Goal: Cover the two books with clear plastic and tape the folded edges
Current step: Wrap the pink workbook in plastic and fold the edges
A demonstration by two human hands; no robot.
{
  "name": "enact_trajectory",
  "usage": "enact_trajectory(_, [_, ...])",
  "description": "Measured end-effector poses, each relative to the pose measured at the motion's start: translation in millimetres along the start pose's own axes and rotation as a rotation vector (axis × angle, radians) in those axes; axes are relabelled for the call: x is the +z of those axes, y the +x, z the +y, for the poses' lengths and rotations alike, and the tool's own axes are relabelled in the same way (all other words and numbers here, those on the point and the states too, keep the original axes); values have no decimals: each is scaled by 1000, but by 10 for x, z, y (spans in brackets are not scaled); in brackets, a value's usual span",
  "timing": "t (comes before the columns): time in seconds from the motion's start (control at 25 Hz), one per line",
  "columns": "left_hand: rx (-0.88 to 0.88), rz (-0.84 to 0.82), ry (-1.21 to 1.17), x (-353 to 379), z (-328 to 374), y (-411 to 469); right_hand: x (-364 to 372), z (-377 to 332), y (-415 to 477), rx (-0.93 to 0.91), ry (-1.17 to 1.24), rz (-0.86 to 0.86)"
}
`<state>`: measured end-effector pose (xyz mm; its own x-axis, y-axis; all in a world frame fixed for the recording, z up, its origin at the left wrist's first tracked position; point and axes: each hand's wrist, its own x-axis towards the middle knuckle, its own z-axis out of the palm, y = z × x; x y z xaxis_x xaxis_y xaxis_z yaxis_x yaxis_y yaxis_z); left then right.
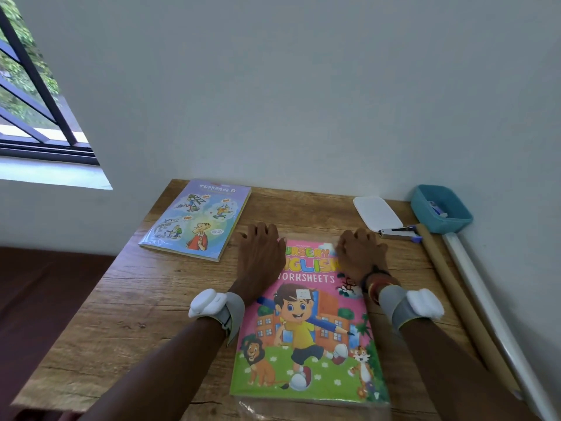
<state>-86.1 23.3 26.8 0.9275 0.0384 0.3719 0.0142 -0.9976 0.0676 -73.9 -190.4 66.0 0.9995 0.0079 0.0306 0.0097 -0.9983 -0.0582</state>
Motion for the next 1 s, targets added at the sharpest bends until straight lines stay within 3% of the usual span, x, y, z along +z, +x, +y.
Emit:
enact_trajectory(0.16, [38, 4, -152, 0, 6, 26, -83, -173, -37, 108, 69, -68])
enact_trajectory(0.44, [150, 22, -346, -115, 221, 100, -393, -154, -62, 69, 177, 149])
enact_trajectory(0.56, [102, 41, -430, -137, 194, 160, -536, -80, -3, 7, 382, 152])
enact_trajectory(0.76, [-10, 18, -578, -51, -91, 239, -591, -64, 58, 68, 830, 173])
enact_trajectory(1.0, [69, 113, -617, 89, -291, 236, -417, -174, 21, 90, 933, 323])
